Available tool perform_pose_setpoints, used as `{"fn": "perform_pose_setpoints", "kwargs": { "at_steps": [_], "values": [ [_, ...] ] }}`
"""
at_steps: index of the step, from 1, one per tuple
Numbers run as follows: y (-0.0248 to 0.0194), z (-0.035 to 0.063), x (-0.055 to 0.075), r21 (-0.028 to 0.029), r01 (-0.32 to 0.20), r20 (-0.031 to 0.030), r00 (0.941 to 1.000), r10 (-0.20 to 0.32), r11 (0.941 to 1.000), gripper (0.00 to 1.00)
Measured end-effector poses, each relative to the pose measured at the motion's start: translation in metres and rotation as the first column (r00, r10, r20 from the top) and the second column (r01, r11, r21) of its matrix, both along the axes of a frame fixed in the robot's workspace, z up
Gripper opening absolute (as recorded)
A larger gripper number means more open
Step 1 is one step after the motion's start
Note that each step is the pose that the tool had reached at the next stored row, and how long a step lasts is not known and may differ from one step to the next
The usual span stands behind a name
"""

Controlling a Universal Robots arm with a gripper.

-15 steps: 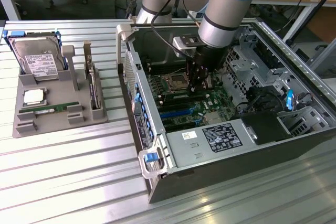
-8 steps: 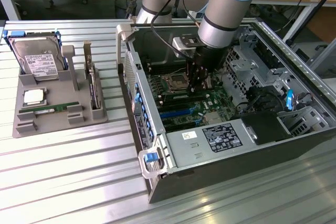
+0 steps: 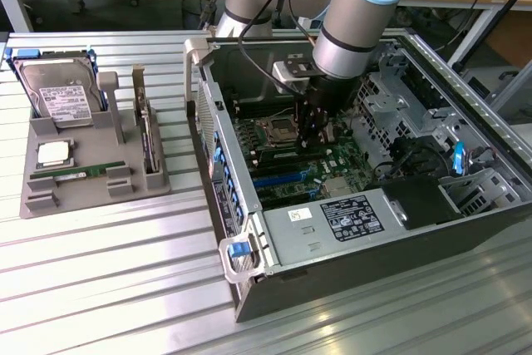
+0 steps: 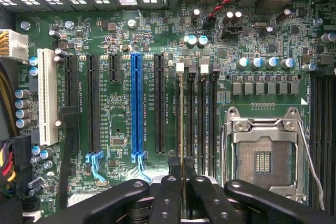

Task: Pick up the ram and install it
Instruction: 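Insert the ram into the slot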

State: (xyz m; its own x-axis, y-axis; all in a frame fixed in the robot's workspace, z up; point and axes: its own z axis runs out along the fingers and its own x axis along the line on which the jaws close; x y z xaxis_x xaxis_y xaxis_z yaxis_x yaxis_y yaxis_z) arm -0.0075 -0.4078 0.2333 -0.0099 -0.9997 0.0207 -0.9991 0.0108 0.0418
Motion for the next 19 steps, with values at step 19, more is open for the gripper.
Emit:
{"fn": "perform_pose_setpoints", "kwargs": {
  "at_steps": [19],
  "values": [
    [-0.0007, -0.0025, 0.0021, 0.0, 0.0, 0.0, 1.0, 0.0, 1.0, 0.2]
  ]
}}
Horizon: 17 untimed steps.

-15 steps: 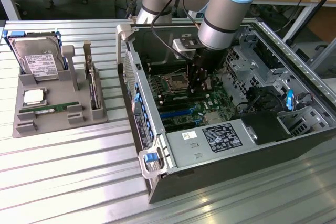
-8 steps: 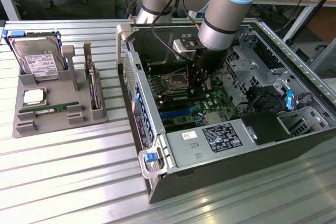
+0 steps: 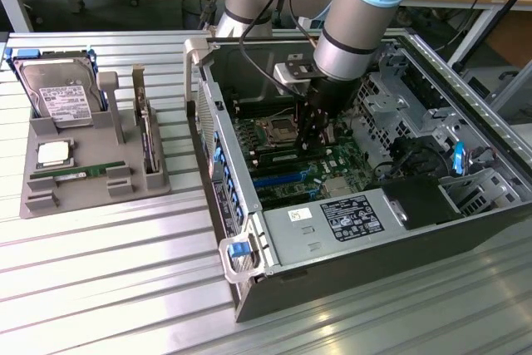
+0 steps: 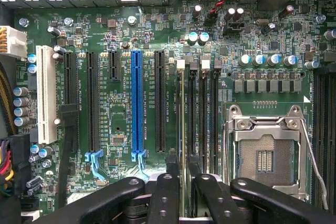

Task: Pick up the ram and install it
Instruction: 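Insert the ram into the slot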

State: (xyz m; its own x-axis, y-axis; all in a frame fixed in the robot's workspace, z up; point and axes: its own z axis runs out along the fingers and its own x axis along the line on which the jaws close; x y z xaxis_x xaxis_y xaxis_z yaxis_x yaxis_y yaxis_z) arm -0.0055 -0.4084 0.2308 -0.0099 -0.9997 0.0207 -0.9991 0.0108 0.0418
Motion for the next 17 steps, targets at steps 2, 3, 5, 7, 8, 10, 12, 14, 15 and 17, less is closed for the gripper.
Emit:
{"fn": "perform_pose_setpoints", "kwargs": {
  "at_steps": [2, 3, 5, 7, 8, 10, 12, 14, 15, 17],
  "values": [
    [0.0, 0.0014, 0.0, -0.0003, 0.0, -0.0001, 1.0, 0.0, 1.0, 0.2],
    [0.0, 0.0057, 0.0, -0.0001, 0.0, 0.0001, 1.0, 0.0, 1.0, 0.2],
    [0.0002, 0.0127, 0.0, -0.0003, 0.0, 0.0001, 1.0, 0.0, 1.0, 0.2],
    [0.001, 0.0146, 0.0, -0.0004, 0.0, 0.0, 1.0, 0.0, 1.0, 0.19],
    [0.0017, 0.0149, 0.0, -0.0004, 0.0, 0.0, 1.0, 0.0, 1.0, 0.12],
    [0.002, 0.0151, 0.003, -0.0004, 0.0, 0.0, 1.0, 0.0, 1.0, 0.11],
    [0.0021, 0.0151, 0.008, -0.0004, 0.0, -0.0014, 1.0, 0.0, 1.0, 0.11],
    [0.002, 0.0151, 0.031, -0.0004, -0.001, -0.0099, 1.0, 0.001, 1.0, 0.11],
    [0.002, 0.0151, 0.044, -0.0004, -0.001, -0.015, 0.9999, 0.001, 1.0, 0.11],
    [0.0019, 0.015, 0.059, -0.0003, -0.001, -0.0211, 0.9998, 0.001, 1.0, 0.11]
  ]
}}
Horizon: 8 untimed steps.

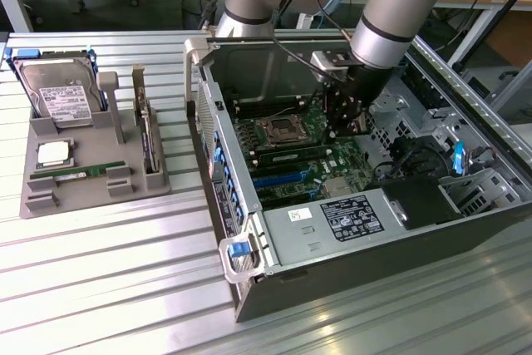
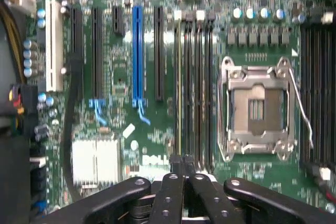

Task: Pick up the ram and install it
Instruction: 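Insert the ram into the slot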

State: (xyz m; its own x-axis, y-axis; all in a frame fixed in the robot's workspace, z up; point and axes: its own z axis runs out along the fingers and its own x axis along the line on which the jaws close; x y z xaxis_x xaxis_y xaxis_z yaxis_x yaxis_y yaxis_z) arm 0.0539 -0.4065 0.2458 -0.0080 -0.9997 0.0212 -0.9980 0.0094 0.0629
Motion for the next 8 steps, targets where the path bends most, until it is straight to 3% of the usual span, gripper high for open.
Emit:
{"fn": "perform_pose_setpoints", "kwargs": {
  "at_steps": [4, 8],
  "values": [
    [-0.0001, 0.0, 0.025, 0.0, 0.0, -0.0089, 1.0, 0.0, 1.0, 0.11],
    [0.0, 0.0044, 0.034, -0.0001, 0.0, -0.0095, 1.0, 0.0, 1.0, 0.11]
  ]
}}
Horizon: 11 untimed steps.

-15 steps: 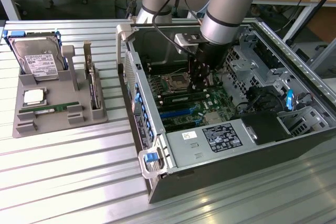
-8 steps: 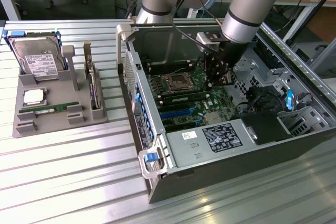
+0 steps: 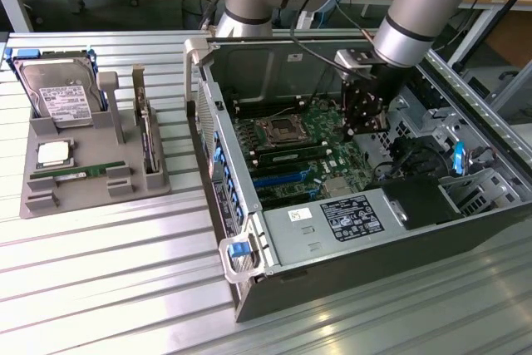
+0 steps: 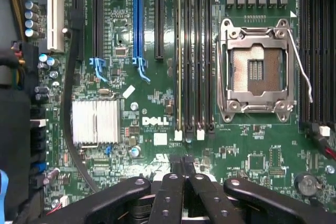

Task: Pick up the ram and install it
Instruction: 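Insert the ram into the slot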

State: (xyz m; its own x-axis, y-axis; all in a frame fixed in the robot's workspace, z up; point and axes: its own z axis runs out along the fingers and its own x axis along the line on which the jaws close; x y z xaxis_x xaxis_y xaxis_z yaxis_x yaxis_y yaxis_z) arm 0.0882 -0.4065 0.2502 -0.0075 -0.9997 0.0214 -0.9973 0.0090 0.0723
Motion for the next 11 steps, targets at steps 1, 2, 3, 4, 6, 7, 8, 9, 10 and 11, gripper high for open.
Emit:
{"fn": "perform_pose_setpoints", "kwargs": {
  "at_steps": [1, 2, 3, 4, 6, 7, 8, 9, 10, 11],
  "values": [
    [0.0, 0.0079, 0.002, -0.0001, 0.0, 0.0, 1.0, 0.0, 1.0, 0.11],
    [0.0, 0.0111, 0.002, -0.0001, 0.0, 0.0, 1.0, 0.0, 1.0, 0.11],
    [0.0, 0.0146, 0.002, 0.0001, 0.0, 0.0, 1.0, 0.0, 1.0, 0.11],
    [0.0, 0.022, 0.002, 0.0004, 0.0, 0.0, 1.0, 0.0, 1.0, 0.11],
    [0.0, 0.0259, 0.002, 0.001, 0.0, 0.0, 1.0, 0.0, 1.0, 0.11],
    [0.0, 0.0259, 0.002, 0.001, 0.0, 0.0, 1.0, 0.0, 1.0, 0.11],
    [0.0, 0.0259, 0.002, 0.0011, 0.0, 0.0, 1.0, 0.0, 1.0, 0.11],
    [0.0, 0.026, 0.002, 0.0008, 0.0, 0.0, 1.0, 0.0, 1.0, 0.11],
    [0.0, 0.026, 0.002, 0.0009, 0.0, 0.0, 1.0, 0.0, 1.0, 0.11],
    [0.0, 0.026, 0.002, 0.0008, 0.0, 0.0, 1.0, 0.0, 1.0, 0.11]
  ]
}}
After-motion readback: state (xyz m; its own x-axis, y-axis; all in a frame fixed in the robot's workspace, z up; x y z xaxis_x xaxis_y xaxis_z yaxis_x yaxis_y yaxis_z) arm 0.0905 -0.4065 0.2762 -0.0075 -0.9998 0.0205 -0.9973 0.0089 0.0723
